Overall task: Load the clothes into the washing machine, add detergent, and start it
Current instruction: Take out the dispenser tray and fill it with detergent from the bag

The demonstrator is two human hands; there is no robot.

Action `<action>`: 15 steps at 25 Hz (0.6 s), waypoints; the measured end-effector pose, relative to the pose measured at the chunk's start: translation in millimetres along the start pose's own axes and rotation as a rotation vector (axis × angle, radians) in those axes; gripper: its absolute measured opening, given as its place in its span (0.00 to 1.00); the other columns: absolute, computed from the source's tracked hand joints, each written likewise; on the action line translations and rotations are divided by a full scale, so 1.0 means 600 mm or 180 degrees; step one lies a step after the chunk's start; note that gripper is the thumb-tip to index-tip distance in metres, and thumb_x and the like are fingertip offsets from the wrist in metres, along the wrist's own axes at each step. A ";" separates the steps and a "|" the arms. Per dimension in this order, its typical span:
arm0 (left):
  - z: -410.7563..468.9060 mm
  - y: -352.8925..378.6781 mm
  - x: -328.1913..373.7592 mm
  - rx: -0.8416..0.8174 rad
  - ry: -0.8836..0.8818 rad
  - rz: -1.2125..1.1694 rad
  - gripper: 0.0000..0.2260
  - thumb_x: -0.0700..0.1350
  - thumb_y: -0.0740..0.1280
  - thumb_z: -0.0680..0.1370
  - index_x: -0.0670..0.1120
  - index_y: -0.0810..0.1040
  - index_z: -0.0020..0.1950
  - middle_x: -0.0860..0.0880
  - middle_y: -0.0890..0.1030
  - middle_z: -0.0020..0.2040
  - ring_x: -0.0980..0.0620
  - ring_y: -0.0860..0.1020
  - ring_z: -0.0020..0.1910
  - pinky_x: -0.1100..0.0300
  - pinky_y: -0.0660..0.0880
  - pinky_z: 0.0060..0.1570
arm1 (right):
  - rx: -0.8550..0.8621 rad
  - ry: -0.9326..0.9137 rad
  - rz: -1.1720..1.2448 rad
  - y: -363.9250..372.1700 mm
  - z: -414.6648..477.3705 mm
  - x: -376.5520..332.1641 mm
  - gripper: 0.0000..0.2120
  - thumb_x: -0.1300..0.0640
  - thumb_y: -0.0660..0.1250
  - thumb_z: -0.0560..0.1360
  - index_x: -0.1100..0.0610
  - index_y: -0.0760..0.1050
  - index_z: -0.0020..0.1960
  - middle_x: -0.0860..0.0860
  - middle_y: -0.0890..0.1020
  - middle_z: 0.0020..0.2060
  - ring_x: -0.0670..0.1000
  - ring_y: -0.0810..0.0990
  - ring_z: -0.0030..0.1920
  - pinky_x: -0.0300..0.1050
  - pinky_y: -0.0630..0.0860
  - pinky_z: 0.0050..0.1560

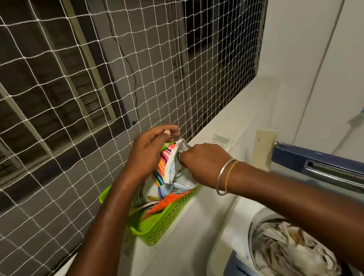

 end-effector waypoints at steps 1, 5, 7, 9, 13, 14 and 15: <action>-0.001 0.002 -0.001 -0.0037 -0.0012 -0.0012 0.14 0.39 0.59 0.82 0.42 0.82 0.60 0.46 0.85 0.55 0.48 0.82 0.57 0.49 0.76 0.63 | 0.0030 0.0008 0.0179 0.007 0.005 0.006 0.10 0.60 0.61 0.78 0.57 0.77 0.56 0.58 0.82 0.49 0.63 0.81 0.51 0.48 0.69 0.42; 0.002 0.011 -0.011 -0.0206 -0.0069 0.0020 0.15 0.40 0.59 0.80 0.45 0.83 0.59 0.46 0.85 0.56 0.46 0.82 0.57 0.44 0.74 0.64 | 0.0313 -0.0081 0.0914 0.017 0.022 0.006 0.07 0.55 0.67 0.76 0.56 0.82 0.49 0.60 0.84 0.44 0.63 0.80 0.45 0.45 0.66 0.40; 0.004 0.016 -0.011 -0.0239 -0.0069 0.0035 0.15 0.40 0.59 0.79 0.45 0.84 0.58 0.46 0.85 0.56 0.46 0.82 0.57 0.43 0.74 0.64 | 0.0488 -0.0183 0.1100 0.014 0.020 0.000 0.09 0.56 0.67 0.77 0.59 0.82 0.49 0.62 0.83 0.45 0.64 0.79 0.44 0.46 0.66 0.40; 0.003 0.018 -0.006 -0.0236 -0.0088 0.0050 0.15 0.41 0.59 0.78 0.43 0.83 0.59 0.46 0.85 0.56 0.46 0.82 0.57 0.46 0.75 0.64 | 0.0569 -0.0228 0.1178 0.017 0.015 -0.005 0.09 0.56 0.65 0.78 0.60 0.81 0.51 0.62 0.82 0.46 0.64 0.79 0.44 0.47 0.68 0.40; -0.002 0.014 -0.004 -0.0203 -0.0142 0.0131 0.17 0.44 0.58 0.78 0.44 0.83 0.60 0.47 0.85 0.56 0.48 0.82 0.56 0.49 0.76 0.63 | 0.0343 -0.0042 0.1376 0.017 0.013 0.000 0.11 0.57 0.62 0.79 0.61 0.81 0.49 0.62 0.82 0.44 0.62 0.79 0.44 0.46 0.66 0.40; -0.003 0.013 -0.004 -0.0197 -0.0153 0.0128 0.17 0.45 0.58 0.78 0.44 0.83 0.60 0.48 0.85 0.56 0.48 0.82 0.57 0.49 0.76 0.63 | 0.0257 0.0022 0.1535 0.015 0.014 0.003 0.11 0.58 0.62 0.78 0.62 0.81 0.47 0.61 0.82 0.43 0.61 0.79 0.43 0.45 0.66 0.39; -0.004 0.013 -0.005 -0.0186 -0.0169 0.0127 0.17 0.45 0.58 0.78 0.45 0.83 0.59 0.48 0.85 0.56 0.48 0.82 0.57 0.49 0.75 0.63 | 0.0175 0.0098 0.1736 0.013 0.014 0.006 0.11 0.59 0.63 0.77 0.63 0.82 0.44 0.60 0.83 0.40 0.59 0.79 0.41 0.45 0.69 0.39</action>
Point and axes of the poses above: each hand's wrist, its own z-axis towards the middle knuckle, its own y-axis out of the palm, x = y × z, the point moved 7 cm from there along z, towards the middle knuckle
